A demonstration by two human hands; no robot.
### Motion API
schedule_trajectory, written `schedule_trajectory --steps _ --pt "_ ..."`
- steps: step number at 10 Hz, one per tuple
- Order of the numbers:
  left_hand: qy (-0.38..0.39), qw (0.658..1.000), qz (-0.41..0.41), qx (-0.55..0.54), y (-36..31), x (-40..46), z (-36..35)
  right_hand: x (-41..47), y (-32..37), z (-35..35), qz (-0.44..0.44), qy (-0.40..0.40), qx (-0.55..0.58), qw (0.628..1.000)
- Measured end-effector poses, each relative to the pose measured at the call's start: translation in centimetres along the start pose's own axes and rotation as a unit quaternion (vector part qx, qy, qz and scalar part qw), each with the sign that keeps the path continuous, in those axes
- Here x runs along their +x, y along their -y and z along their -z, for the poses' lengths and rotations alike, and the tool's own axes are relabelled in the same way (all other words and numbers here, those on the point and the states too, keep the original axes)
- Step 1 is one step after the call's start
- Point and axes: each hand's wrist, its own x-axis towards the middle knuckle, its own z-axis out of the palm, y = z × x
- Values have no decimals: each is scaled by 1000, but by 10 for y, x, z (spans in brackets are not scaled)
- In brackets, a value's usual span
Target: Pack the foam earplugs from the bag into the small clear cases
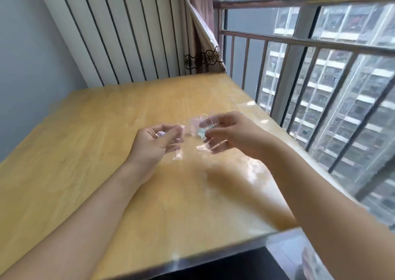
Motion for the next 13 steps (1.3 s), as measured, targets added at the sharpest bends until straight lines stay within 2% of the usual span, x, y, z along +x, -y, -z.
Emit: schedule_trajectory --steps 1,2,3,4,5,6,7,8,9,10,11,12,13 --pt "22 998 -28 50 -9 -11 -45 -50 -14 43 23 -84 -24 996" --pt "106 990 -32 89 -12 -25 -109 -109 -39 92 2 -166 -25 986" --pt "180 966 -103 155 -12 -46 -184 -175 -74 144 -28 -275 -9 961" --pt "287 870 -259 306 -1 -69 -258 -240 -141 185 -83 -416 35 905" --pt "398 707 -364 457 17 -90 -321 -286 -237 206 -190 -522 61 829" --pt "450 592 -369 558 31 -100 -366 -314 -326 207 -310 -546 136 767" --pt "494 579 -323 563 42 -101 -395 -319 -401 202 -354 -550 241 717" --pt "514 565 -312 564 64 -101 -411 -316 -456 193 -388 -556 285 678" --pt "519 560 -310 567 87 -110 -416 -305 -514 190 -445 -525 261 677" --pt "528 563 -291 564 102 -115 -419 -296 -525 185 -487 -569 165 642" --pt "535 553 -296 567 108 -117 -420 -288 -500 178 -501 -584 99 632" --pt "527 565 -285 567 107 -112 -416 -284 -485 181 -517 -545 75 656" --pt "538 616 -268 510 98 -116 -417 -274 -461 193 -460 -532 58 709"
